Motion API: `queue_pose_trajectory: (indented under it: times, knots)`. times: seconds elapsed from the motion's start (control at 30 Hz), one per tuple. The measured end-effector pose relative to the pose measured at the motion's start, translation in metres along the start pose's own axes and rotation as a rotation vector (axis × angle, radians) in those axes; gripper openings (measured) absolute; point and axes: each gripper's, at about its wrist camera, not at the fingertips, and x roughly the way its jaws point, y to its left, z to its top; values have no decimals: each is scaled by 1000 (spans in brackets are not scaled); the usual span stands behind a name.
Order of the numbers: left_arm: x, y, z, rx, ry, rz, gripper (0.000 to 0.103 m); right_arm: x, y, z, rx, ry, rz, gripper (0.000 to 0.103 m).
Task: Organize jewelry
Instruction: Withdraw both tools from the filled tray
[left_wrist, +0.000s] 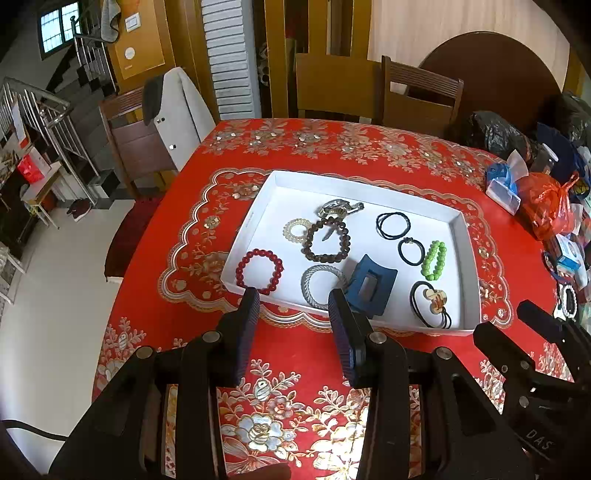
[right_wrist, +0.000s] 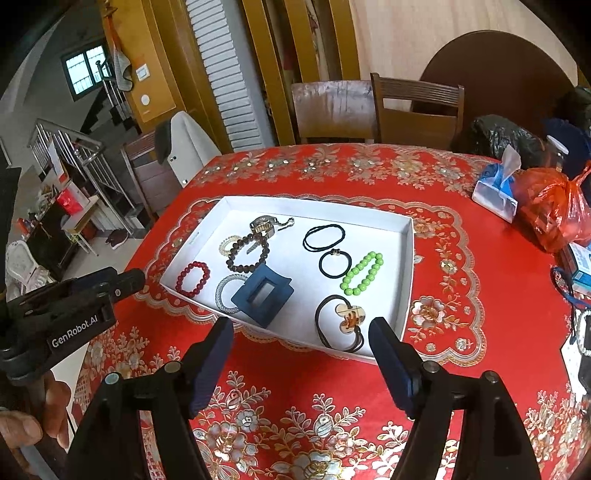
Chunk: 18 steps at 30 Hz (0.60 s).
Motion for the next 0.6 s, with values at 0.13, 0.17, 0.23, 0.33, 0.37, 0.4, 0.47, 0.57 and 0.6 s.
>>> queue_pose_trajectory:
  times: [0.13, 0.17, 0.23, 0.33, 0.37, 0.4, 0.47, 0.57, 0.6]
  knots:
    - [1, 2, 1, -3, 1, 5, 38, 2, 2, 2, -7, 2, 5, 73]
    - [1, 2, 1, -4, 1, 6, 38, 3, 2, 2, -8, 3, 6, 73]
    - [1, 3, 1, -3, 1, 10, 38, 4, 2, 3, -9, 5, 9, 73]
    - [2, 4, 2, -2, 0, 13, 38, 5, 2, 4, -11, 6, 10, 73]
    - [2, 3, 1, -3, 0, 13, 38, 5, 2, 4, -9, 7, 10, 73]
    - [2, 4, 1, -4, -1, 14, 38, 5, 2, 4, -8, 8, 11, 73]
    - [2, 4, 2, -5, 0, 15, 38, 6, 3, 4, -10, 12, 13, 73]
    - [2, 5, 2, -4, -1, 14, 38, 9, 3, 5, -14, 15, 13, 73]
    - [2, 4, 2, -3, -2, 12, 38, 9, 3, 4, -14, 16, 14, 73]
